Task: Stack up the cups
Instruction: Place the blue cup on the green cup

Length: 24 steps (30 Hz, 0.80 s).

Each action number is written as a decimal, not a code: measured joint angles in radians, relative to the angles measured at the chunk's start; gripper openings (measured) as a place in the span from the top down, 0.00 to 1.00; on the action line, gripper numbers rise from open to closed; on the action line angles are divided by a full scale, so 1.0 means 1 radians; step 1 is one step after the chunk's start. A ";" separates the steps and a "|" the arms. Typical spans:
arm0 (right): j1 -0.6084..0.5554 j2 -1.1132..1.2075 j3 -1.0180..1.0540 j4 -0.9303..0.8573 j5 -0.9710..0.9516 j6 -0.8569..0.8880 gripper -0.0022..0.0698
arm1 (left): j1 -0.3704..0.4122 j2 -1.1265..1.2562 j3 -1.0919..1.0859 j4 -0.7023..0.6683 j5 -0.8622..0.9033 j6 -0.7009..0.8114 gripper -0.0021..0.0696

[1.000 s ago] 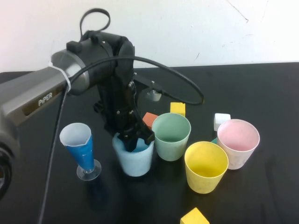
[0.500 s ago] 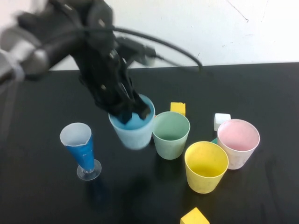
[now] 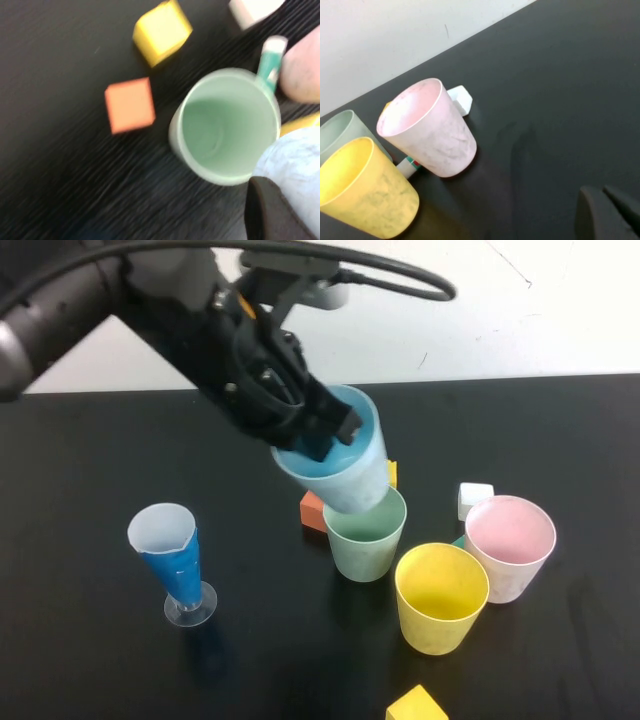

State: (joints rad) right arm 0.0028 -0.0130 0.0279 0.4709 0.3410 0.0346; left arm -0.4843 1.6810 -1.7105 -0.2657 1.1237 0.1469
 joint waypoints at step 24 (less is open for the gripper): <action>0.000 0.000 0.000 0.000 -0.031 -0.035 0.97 | 0.000 0.201 0.000 -0.020 -0.124 0.029 0.74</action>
State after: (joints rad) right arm 0.0028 -0.0130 0.0279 0.4709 0.3102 0.0000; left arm -0.4843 1.8815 -1.7105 -0.2860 1.0002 0.1758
